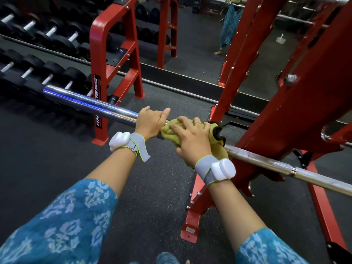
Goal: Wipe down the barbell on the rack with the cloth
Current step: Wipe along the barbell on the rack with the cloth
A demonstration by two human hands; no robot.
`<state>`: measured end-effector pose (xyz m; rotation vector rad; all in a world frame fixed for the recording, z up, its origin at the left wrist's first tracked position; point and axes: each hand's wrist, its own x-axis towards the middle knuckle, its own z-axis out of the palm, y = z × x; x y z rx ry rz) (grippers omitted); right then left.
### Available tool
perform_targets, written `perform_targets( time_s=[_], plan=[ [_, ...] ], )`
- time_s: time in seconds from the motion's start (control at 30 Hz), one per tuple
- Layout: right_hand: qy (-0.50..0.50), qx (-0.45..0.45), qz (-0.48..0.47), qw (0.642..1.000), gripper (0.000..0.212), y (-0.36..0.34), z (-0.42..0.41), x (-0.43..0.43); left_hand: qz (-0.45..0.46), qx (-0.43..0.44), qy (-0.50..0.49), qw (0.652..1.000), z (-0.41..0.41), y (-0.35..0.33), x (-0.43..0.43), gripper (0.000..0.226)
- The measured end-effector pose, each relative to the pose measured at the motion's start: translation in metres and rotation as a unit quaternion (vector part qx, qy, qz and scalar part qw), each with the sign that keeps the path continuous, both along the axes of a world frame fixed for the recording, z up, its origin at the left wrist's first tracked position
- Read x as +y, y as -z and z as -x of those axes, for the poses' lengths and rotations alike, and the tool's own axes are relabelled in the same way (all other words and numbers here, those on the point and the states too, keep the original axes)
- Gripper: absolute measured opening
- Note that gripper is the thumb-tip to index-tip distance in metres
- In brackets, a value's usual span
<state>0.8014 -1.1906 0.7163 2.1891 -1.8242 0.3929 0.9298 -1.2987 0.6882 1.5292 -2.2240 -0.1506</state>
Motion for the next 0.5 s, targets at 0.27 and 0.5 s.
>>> perform_targets(
  time_s=[0.27, 0.5],
  plan=[
    [-0.136, 0.087, 0.047, 0.986, 0.046, 0.033, 0.003, 0.023, 0.002, -0.026, 0.013, 1.0, -0.002, -0.004, 0.004, 0.066],
    [-0.067, -0.038, 0.117, 0.99, 0.064, 0.025, 0.0, 0.021, 0.012, -0.033, 0.006, 0.999, 0.0, -0.004, 0.007, 0.057]
  ],
)
